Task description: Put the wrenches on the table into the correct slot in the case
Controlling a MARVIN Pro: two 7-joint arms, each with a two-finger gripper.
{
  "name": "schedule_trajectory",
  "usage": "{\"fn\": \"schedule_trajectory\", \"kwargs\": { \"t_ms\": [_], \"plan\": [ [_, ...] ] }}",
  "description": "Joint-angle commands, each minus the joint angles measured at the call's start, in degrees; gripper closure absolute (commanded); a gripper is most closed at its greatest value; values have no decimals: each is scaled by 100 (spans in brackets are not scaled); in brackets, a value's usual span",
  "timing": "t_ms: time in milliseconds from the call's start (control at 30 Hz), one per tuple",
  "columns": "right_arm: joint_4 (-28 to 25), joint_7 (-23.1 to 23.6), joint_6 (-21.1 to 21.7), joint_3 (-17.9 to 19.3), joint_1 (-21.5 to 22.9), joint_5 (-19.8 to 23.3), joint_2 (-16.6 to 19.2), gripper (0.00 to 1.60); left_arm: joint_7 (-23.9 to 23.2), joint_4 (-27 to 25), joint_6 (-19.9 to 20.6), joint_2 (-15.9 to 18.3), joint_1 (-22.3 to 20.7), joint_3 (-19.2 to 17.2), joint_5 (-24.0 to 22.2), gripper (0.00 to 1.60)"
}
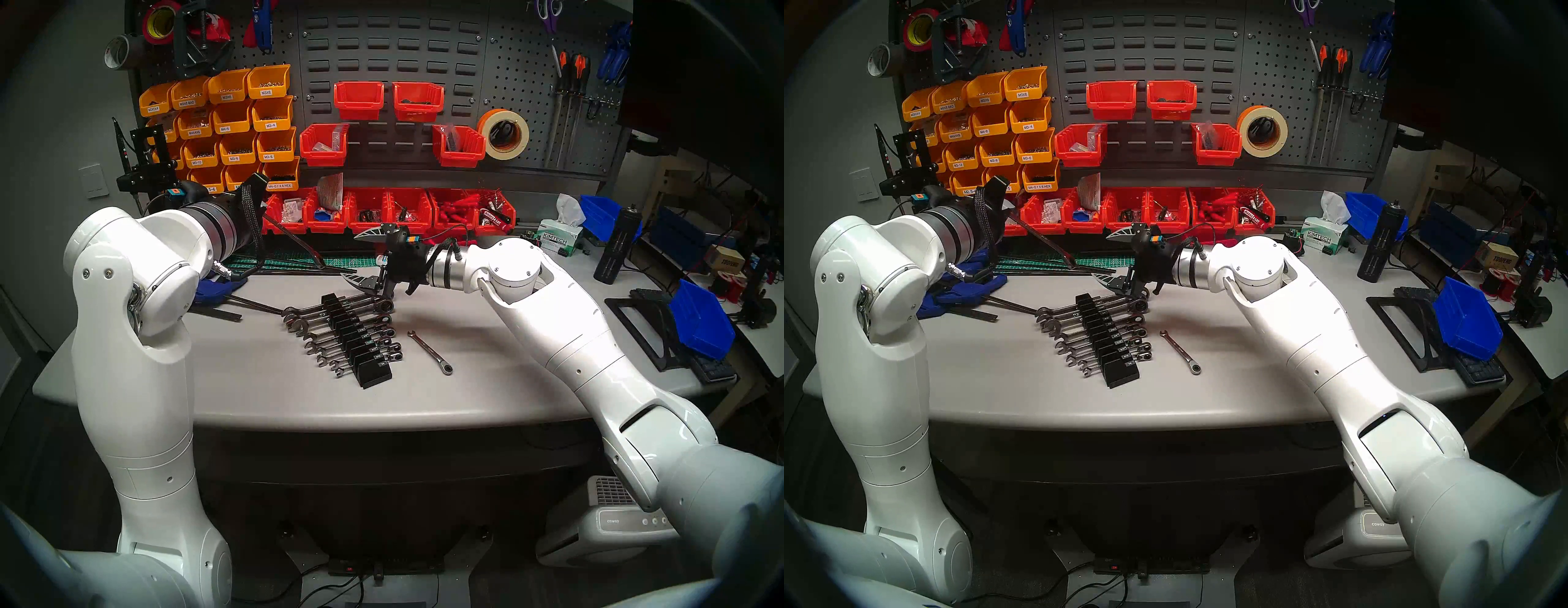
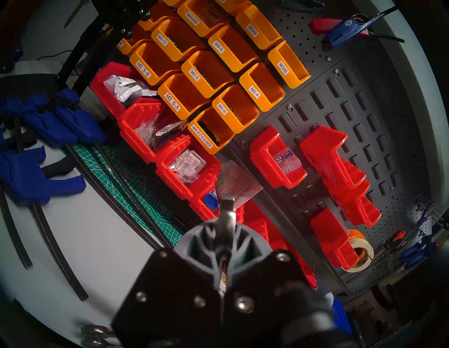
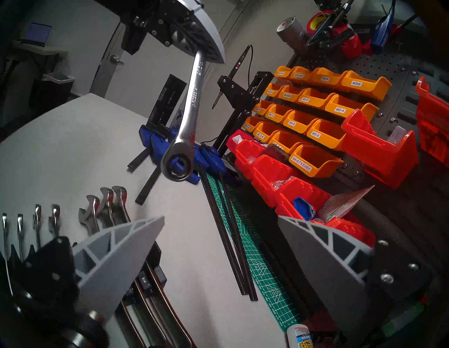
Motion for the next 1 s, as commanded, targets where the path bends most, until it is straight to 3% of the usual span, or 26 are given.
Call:
{"fn": "schedule_trajectory", "kwargs": {
  "t_ms": [0, 100, 133, 200, 300, 400, 767, 967],
  "plan": [
    [-668, 63, 37, 250, 135, 242, 60, 0, -87, -102, -27, 10, -256, 10, -12, 160],
    [-855, 133, 6, 233, 214, 316, -51, 0, -67, -99, -37, 7, -261, 31, -16, 160],
    [-1149, 83, 140, 239, 140, 307, -6, 0, -66, -99, -40, 7, -264, 41, -20, 160],
    [-1016, 164, 107, 173, 275, 345, -194, 0, -63, -113, -38, 0, -262, 73, -32, 160],
    [-1420, 150, 491, 145, 195, 358, -182, 0, -33, -124, -61, -1, -277, 109, -25, 160],
    [-1400, 178, 565, 102, 244, 362, -260, 0, -14, -124, -78, 1, -292, 117, -14, 160],
    [-1663, 53, 1626, -93, 366, 37, -192, 0, 51, -155, -145, 24, -325, 125, -21, 160],
    [-1572, 71, 1746, -78, 417, -81, -207, 0, 59, -158, -153, 43, -323, 119, -37, 160]
  ]
}}
